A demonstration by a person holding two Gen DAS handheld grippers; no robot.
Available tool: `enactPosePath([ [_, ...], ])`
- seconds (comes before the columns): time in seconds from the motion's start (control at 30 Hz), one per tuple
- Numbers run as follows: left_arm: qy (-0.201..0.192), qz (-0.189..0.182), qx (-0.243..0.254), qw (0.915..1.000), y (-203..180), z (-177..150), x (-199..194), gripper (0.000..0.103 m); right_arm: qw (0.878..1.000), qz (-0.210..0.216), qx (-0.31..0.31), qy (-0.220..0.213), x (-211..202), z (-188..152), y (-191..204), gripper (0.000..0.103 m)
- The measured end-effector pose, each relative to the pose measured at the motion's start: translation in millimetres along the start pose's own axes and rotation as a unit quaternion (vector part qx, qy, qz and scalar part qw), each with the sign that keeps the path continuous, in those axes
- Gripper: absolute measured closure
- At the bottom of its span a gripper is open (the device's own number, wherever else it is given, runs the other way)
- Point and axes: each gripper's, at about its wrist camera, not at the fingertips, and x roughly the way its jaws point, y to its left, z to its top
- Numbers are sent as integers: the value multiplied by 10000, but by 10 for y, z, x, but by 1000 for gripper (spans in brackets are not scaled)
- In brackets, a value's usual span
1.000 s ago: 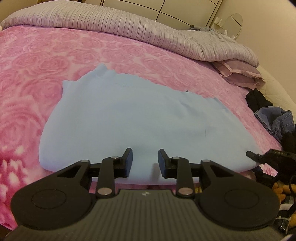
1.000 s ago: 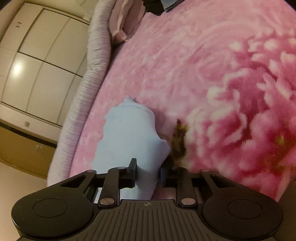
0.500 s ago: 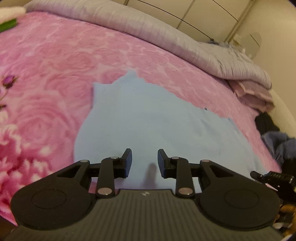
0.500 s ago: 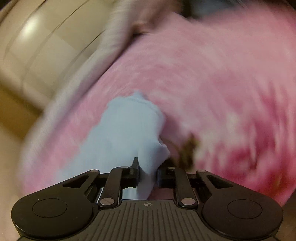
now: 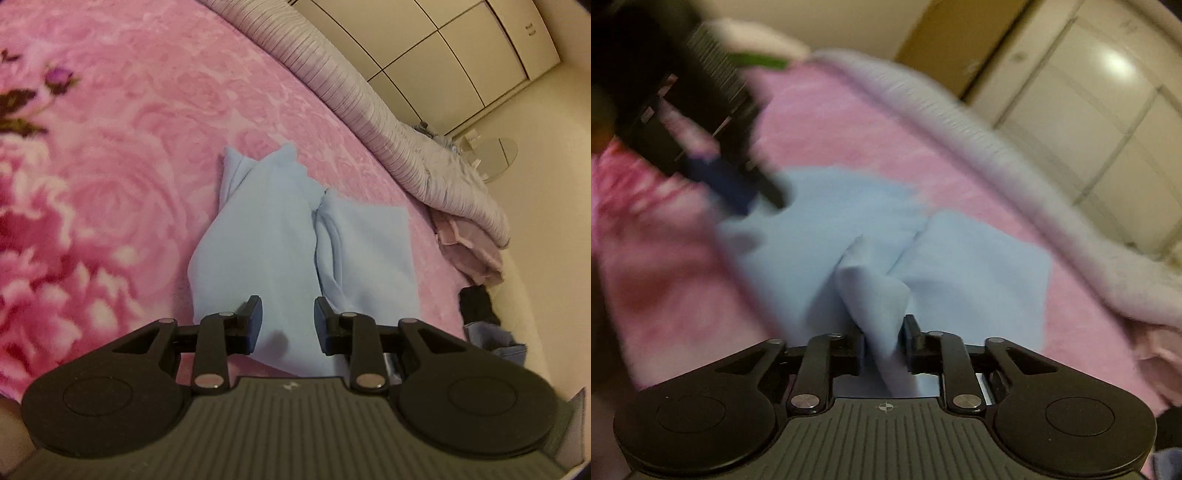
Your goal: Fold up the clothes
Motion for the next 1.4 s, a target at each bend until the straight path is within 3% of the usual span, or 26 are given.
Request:
enactPosePath([
  [0.07,-1,-70,-50,10000,8,25,-10,78,9999,42,91,-84,-29,-29,-39,71],
  [0.17,6,-292,-158,9994,-20,67,18,76,9962,214,701,-468,-235,-98,-309,65],
  [0.27,81,-637,-392,9972,-49,116,133,70,9829,465,1502,-963,-504,-229,-644,58],
  [0.33,200,-792,-564,9951,-63,135,246,70,9619,513,2359,-1284,-668,-282,-921,55],
  [0.43,366,-903,-709,9927,-88,132,421,68,9290,907,3245,-1533,-770,-485,-1266,53],
  [0.5,478,-866,-855,9914,-79,125,545,67,9120,676,3843,-1265,-739,-589,-1420,52],
  [0.57,575,-893,-995,9894,-77,124,667,67,8762,425,4763,-603,-542,-766,-1641,52],
  [0.67,650,-939,-1040,9880,-112,163,833,66,7647,770,6396,-129,-269,-1144,-1942,52],
  [0.73,707,-990,-1049,9870,-139,198,950,66,6808,1074,7246,13,-106,-1336,-2066,52],
  [0.83,830,-1055,-985,9860,-204,234,1131,66,6227,1187,7729,299,142,-1439,-2157,53],
  [0.93,858,-1010,-629,9892,-332,201,1238,69,6451,1141,7548,350,181,-1388,-2151,59],
  [1.03,784,-998,-68,9919,-471,170,1228,97,6624,1250,7378,352,185,-1304,-2115,71],
  [1.07,681,-980,119,9928,-509,178,1173,98,6674,1309,7323,346,181,-1271,-2098,78],
  [1.17,265,-898,611,9937,-592,271,890,98,6824,1491,7149,322,171,-1166,-2049,78],
  [1.23,36,-845,702,9939,-543,390,672,98,7033,1737,6890,228,170,-983,-2028,78],
  [1.3,-77,-734,684,9949,-426,484,526,98,7327,1875,6538,233,178,-771,-1886,78],
  [1.4,-59,-539,490,9973,-185,517,441,98,7870,1975,5832,395,238,-431,-1674,78],
])
